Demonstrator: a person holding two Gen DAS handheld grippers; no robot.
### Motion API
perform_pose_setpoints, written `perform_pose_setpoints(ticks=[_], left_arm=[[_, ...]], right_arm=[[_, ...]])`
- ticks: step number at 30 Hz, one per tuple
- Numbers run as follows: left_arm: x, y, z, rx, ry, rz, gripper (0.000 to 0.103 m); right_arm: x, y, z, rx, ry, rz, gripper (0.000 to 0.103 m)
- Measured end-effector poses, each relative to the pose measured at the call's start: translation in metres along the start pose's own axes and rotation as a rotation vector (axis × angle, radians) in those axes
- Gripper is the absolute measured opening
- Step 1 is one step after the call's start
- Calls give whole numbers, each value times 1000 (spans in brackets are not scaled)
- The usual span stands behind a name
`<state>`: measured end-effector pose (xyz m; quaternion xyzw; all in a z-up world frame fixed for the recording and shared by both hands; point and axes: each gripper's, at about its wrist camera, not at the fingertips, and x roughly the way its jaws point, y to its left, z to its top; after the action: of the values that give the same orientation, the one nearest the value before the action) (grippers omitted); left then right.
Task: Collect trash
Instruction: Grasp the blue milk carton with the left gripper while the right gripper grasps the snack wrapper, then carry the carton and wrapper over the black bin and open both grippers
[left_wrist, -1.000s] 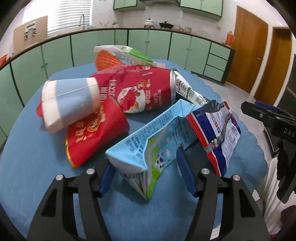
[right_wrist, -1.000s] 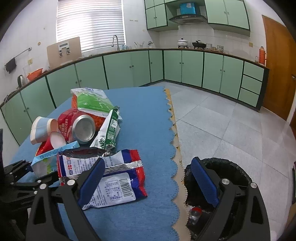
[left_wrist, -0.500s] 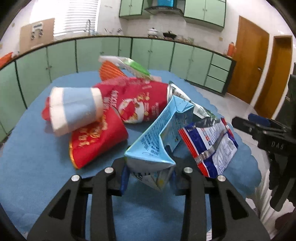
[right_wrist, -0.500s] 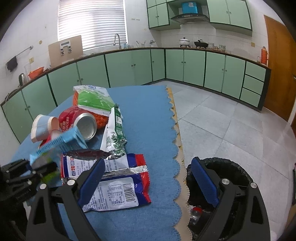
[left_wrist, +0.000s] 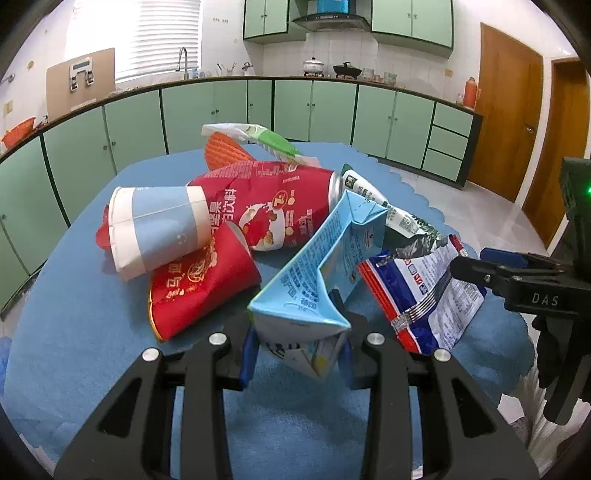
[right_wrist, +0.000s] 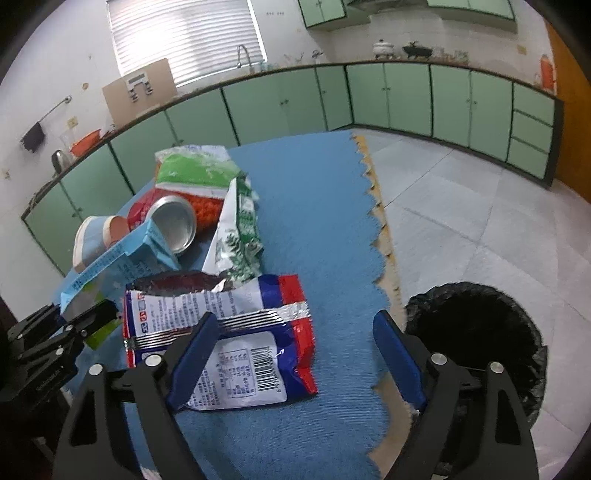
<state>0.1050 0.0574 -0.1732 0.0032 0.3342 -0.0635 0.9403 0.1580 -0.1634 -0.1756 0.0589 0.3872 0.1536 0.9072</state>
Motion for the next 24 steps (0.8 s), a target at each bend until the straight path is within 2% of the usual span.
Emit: perform_pose_setpoints(ticks=[1,5,6,9,11,13,14,15,24], left_arm=[[1,0,0,-3,2,1,33],[6,1,2,1,13,1,33],[7,1,3,1,15,1,33],[9,1,7,3,19,3,33],[9,1,8,4,20,3,33],[10,1,8,9,19,6,33],[10,1,8,10,19,8,33],[10,2,8,10,17,10,33],[-8,-4,14,11,-35,19,33]], right_arm=[[2,-1,0,5,12,20,77],[3,-1,0,-9,19,38,72],[3,-1,0,-15,22,43,68],[4,0,0,-16,39,82,45],[5,1,-1,-22,43,77,36],[4,3,-2,-37,43,63,19],[2,3,-2,-37,38,60,16],[0,3,-2,-36,32,58,9],[-36,5,13,-58,-70,40,5]])
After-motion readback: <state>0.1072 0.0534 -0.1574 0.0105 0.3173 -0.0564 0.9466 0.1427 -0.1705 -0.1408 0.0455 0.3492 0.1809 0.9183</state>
